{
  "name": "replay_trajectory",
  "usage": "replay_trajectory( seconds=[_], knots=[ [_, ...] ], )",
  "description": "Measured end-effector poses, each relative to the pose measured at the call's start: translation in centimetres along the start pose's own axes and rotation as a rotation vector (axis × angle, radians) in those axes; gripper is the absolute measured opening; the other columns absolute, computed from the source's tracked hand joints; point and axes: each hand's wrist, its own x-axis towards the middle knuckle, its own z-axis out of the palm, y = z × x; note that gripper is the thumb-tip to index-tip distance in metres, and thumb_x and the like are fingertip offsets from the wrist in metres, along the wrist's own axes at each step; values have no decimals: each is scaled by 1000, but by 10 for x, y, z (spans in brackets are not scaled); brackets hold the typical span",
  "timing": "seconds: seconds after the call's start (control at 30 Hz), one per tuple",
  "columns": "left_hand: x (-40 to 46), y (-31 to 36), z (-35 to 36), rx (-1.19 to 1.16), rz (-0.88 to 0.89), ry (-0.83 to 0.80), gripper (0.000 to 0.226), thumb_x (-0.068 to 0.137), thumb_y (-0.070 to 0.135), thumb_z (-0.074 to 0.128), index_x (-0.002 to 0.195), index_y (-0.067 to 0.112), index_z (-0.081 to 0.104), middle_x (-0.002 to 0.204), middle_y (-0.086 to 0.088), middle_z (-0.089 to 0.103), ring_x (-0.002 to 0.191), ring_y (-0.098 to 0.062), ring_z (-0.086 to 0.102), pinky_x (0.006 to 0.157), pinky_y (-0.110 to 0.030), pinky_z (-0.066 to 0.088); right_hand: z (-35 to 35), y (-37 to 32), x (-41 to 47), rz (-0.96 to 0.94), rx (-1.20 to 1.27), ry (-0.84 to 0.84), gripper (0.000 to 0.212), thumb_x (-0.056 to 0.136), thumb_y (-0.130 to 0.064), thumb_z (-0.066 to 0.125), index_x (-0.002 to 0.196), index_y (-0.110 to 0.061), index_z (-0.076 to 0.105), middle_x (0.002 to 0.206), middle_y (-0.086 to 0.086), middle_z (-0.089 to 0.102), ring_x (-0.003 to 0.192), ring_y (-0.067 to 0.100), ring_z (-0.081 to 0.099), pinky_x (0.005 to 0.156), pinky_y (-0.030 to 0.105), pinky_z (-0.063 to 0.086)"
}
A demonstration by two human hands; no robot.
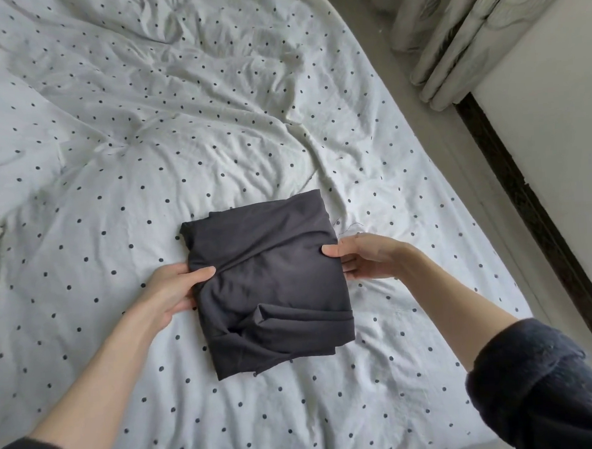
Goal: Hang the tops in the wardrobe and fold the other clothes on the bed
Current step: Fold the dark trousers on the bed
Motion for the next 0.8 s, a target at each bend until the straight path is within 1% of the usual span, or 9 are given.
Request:
replay_trajectory(
  seconds=[0.1, 0.17, 0.23, 0.33, 0.43, 0.53, 0.63, 0.77, 0.8],
  knots=[
    [-3, -2, -7, -24, 12, -55, 10, 86, 13, 66, 96, 13, 67, 86, 0, 75, 74, -11, 71, 53, -22, 54, 1, 2, -4, -34, -5, -7, 34, 81, -20, 70, 48, -20, 62, 62, -4, 65, 55, 8, 63, 57, 21, 51],
    [-8, -3, -11, -38, 25, -75, 13, 86, 13, 66, 99, 13, 66, 91, -1, 74, 80, -13, 71, 61, -25, 55, 5, 2, -11, -61, -26, 33, 30, 71, -27, 76, 47, -22, 58, 69, -1, 68, 64, 11, 66, 61, 22, 52],
    [-17, -1, -12, -45, 50, -93, 15, 85, 13, 66, 100, 13, 66, 93, -1, 74, 81, -13, 71, 63, -26, 55, 10, 5, -25, -102, -24, 85, 32, 62, -30, 80, 51, -22, 51, 75, 1, 65, 69, 14, 64, 69, 24, 53],
    [-37, 10, -6, -28, 91, -120, 15, 84, 12, 67, 99, 13, 67, 92, -2, 74, 77, -13, 71, 63, -26, 56, 15, 10, -58, -166, -13, 149, 33, 60, -32, 82, 56, -21, 51, 79, 3, 63, 73, 16, 62, 72, 24, 54],
    [-58, 26, 3, -10, 142, -174, 19, 84, 12, 67, 103, 11, 66, 97, -6, 73, 84, -20, 68, 69, -30, 56, 22, 13, -102, -251, -2, 192, 32, 59, -35, 82, 54, -23, 53, 78, 3, 60, 73, 16, 60, 74, 23, 54],
    [-89, 46, 18, 36, 222, -280, 22, 84, 11, 65, 106, 10, 65, 100, -8, 71, 86, -23, 65, 71, -32, 50, 34, 26, -161, -363, 41, 306, 40, 54, -37, 84, 57, -22, 46, 80, 7, 47, 76, 19, 48, 80, 26, 49],
    [-122, 63, 37, 108, 316, -399, 21, 83, 12, 66, 104, 10, 65, 96, -6, 72, 78, -21, 64, 68, -31, 49, 53, 53, -224, -468, 89, 436, 42, 53, -38, 85, 56, -23, 45, 72, 4, 43, 66, 15, 44, 73, 24, 46],
    [-180, 72, 74, 229, 428, -626, 23, 81, 13, 68, 103, 12, 65, 86, -1, 74, 66, -13, 67, 59, -26, 51, 86, 121, -311, -630, 219, 628, 36, 57, -35, 84, 53, -24, 50, 69, 1, 52, 65, 13, 51, 72, 24, 47],
    [-198, 69, 86, 271, 454, -693, 25, 80, 14, 69, 104, 12, 65, 87, -1, 74, 68, -13, 68, 61, -27, 51, 96, 146, -333, -669, 253, 684, 34, 59, -34, 83, 52, -24, 52, 69, 0, 56, 65, 12, 55, 70, 22, 49]
  ],
)
